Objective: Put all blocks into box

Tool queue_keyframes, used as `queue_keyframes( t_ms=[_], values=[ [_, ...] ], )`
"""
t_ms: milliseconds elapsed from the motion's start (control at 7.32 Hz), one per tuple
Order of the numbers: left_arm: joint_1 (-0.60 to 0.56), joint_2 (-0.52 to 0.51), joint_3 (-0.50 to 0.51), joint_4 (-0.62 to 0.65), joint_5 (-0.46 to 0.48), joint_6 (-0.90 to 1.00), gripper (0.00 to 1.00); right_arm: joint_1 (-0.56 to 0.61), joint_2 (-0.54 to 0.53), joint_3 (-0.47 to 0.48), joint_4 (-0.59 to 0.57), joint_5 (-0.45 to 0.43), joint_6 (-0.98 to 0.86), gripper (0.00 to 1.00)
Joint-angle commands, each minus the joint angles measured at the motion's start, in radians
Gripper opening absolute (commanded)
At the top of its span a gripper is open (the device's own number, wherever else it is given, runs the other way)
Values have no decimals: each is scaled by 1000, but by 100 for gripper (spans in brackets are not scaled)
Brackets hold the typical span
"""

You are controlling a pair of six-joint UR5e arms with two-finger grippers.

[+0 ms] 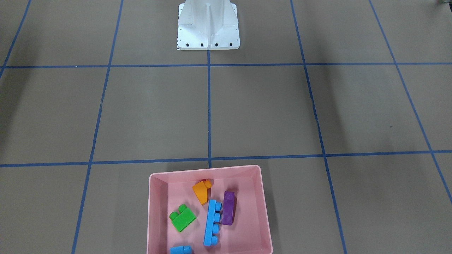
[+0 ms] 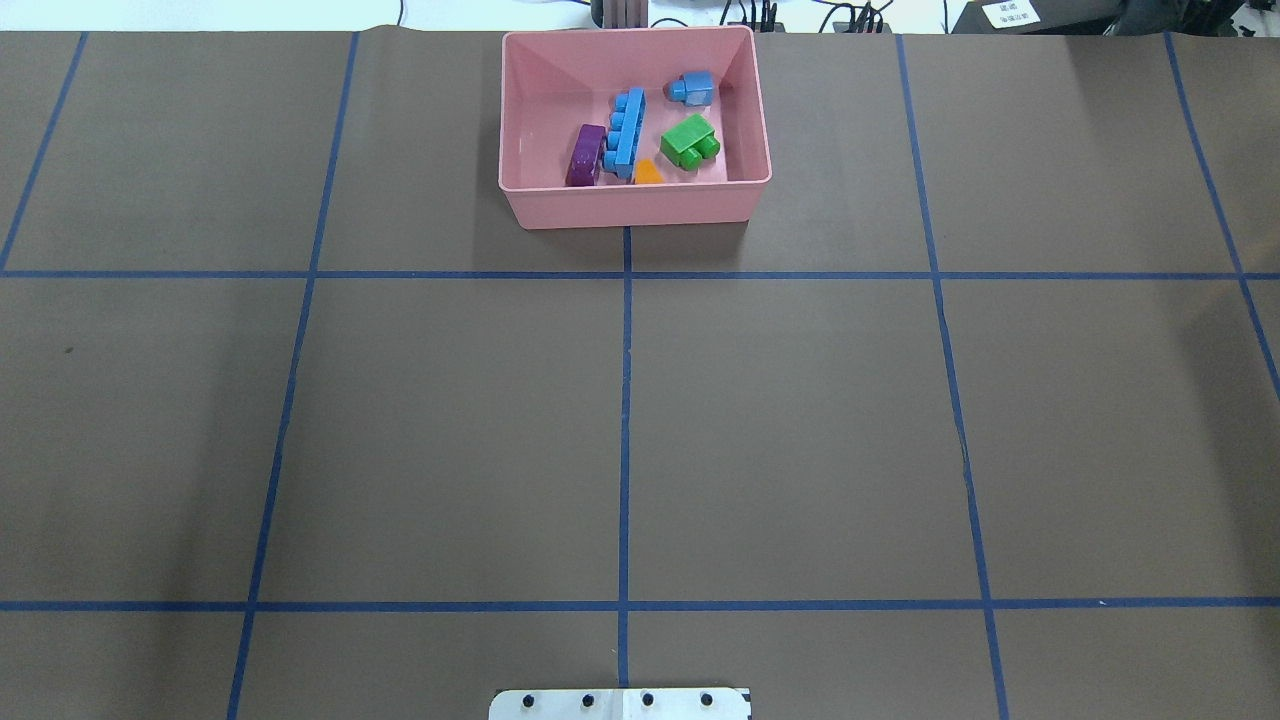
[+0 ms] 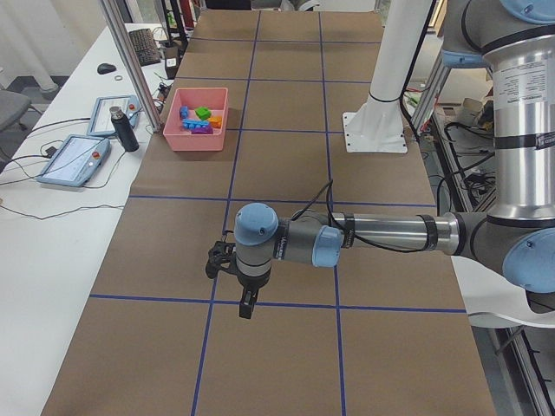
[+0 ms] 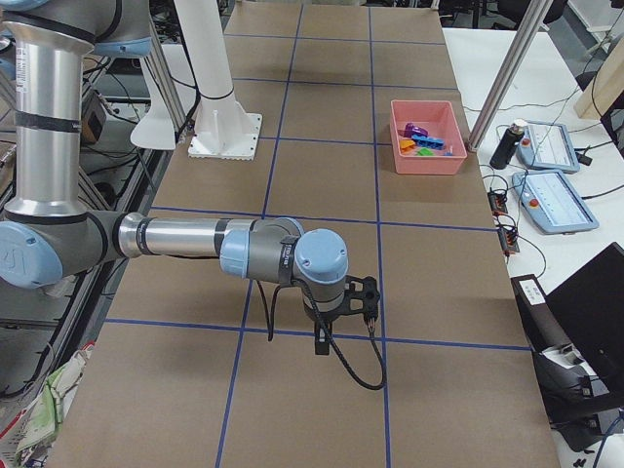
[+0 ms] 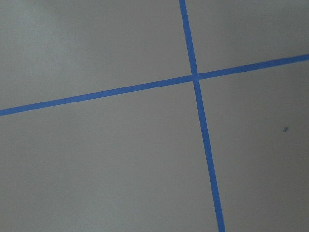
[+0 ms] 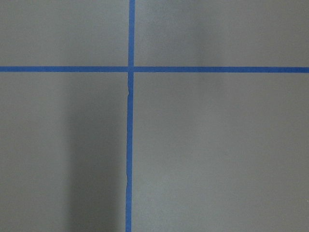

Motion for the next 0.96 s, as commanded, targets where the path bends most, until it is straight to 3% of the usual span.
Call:
queue_keyframes(
  t_ms=[0, 819],
  values=[
    [-1, 1, -25, 14, -2, 0, 100, 0, 4, -1, 0, 1, 2, 100],
    [0, 0, -31, 24, -2, -2, 100, 0, 4, -1, 0, 2, 1, 100]
  ],
)
